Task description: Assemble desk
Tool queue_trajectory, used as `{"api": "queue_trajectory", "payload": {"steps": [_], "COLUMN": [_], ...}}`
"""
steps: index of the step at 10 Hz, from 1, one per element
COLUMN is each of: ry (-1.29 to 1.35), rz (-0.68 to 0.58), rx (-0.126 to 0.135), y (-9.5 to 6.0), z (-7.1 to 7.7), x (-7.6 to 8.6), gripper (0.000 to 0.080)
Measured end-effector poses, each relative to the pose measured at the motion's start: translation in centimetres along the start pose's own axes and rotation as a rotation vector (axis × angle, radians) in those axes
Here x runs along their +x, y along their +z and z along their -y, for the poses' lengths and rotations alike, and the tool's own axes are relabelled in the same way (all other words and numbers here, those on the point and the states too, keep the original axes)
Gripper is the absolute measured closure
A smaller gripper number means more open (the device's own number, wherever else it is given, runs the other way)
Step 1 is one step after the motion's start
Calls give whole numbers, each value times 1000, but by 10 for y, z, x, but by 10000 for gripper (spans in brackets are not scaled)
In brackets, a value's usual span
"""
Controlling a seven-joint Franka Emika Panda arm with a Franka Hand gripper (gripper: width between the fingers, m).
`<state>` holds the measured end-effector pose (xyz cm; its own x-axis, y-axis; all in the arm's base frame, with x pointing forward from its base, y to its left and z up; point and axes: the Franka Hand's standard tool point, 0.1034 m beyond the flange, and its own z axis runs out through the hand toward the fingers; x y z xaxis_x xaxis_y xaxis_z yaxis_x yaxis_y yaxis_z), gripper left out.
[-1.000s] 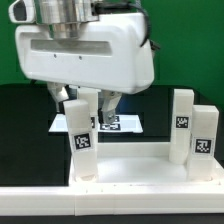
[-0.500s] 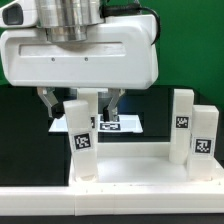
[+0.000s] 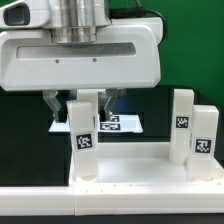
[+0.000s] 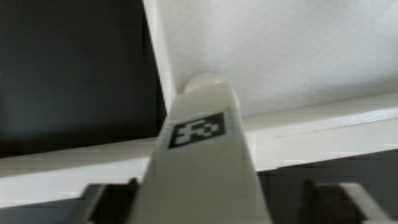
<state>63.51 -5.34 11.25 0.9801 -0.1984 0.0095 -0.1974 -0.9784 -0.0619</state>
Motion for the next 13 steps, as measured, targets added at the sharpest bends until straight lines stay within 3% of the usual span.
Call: {"api": "queue_trajectory", "payload": {"steps": [1,5,7,9,10,13], "ry": [109,435,774,1189,1281,1176], "rz": [0,-1,1,37,42,29], "rx": [0,4,4,57,66,62], "y": [0,1,1,0,1,1], "z": [0,1,3,0,-2,-1], "x": [0,0,0,1,1,2], "gripper": [513,512,512,512,512,511]}}
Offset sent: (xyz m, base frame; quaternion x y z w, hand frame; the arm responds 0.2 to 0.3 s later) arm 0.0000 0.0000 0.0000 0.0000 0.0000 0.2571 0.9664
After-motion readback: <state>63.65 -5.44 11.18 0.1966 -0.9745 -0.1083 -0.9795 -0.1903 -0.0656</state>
